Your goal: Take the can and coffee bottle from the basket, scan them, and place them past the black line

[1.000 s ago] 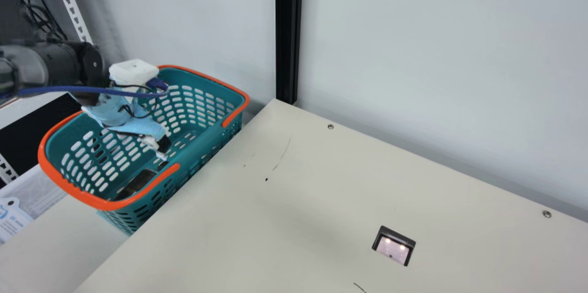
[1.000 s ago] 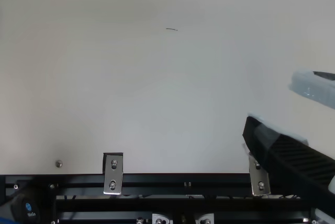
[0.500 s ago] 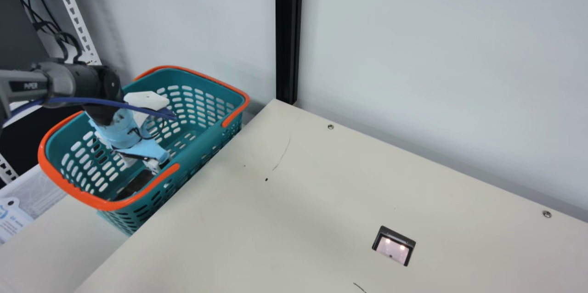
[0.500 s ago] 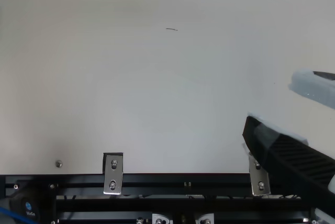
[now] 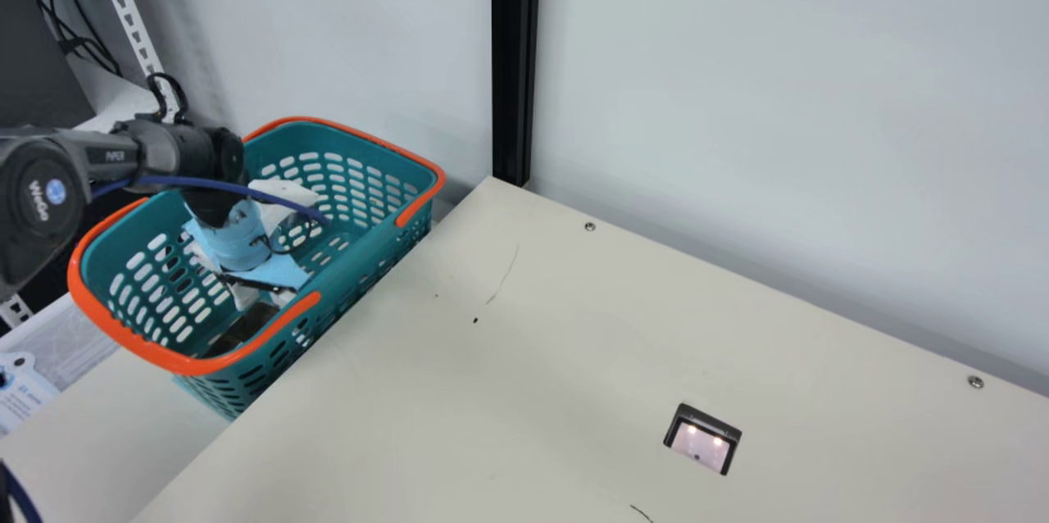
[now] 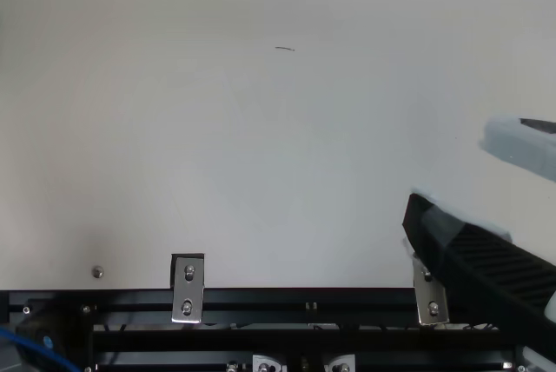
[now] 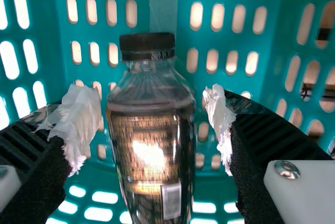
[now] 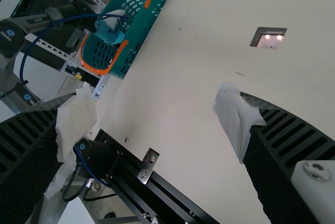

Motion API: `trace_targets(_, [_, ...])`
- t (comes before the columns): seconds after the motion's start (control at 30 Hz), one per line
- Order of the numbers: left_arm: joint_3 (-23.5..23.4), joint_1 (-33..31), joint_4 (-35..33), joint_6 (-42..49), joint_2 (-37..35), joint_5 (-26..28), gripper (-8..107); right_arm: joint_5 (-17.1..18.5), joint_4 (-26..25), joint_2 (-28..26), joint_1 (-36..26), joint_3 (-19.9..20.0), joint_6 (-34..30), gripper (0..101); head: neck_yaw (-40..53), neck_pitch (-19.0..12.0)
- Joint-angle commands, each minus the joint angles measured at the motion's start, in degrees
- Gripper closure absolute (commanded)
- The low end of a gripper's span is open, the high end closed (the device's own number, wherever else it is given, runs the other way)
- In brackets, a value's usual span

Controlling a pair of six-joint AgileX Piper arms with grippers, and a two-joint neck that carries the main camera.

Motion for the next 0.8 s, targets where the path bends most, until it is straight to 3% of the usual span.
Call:
trace_targets(0.0, [-1.1, 0.3, 0.2, 0.1, 1.6, 0.0, 9, 0.0, 0.0, 0.0, 0.0, 0.0, 0.0, 0, 0.4, -1.5])
trace_targets(0.43, [-5.3, 0.8, -0.3, -0.4, 8.9, -0.7, 9, 0.0, 0.0, 0.0, 0.0, 0.0, 0.0, 0, 0.4, -1.5])
trace_targets(0.47, [-5.6, 0.8, -0.5, -0.5, 9.1, -0.9, 89, 0.0, 0.0, 0.0, 0.0, 0.0, 0.0, 0, 0.4, -1.5])
trace_targets(0.63, [-5.9, 0.8, -2.2, -0.2, 8.0, -3.0, 89, 0.0, 0.0, 0.0, 0.0, 0.0, 0.0, 0, 0.4, -1.5])
trace_targets(0.77, [-4.8, 0.7, -5.1, 0.9, 3.0, -5.5, 89, 0.0, 0.0, 0.0, 0.0, 0.0, 0.0, 0, 0.4, -1.5])
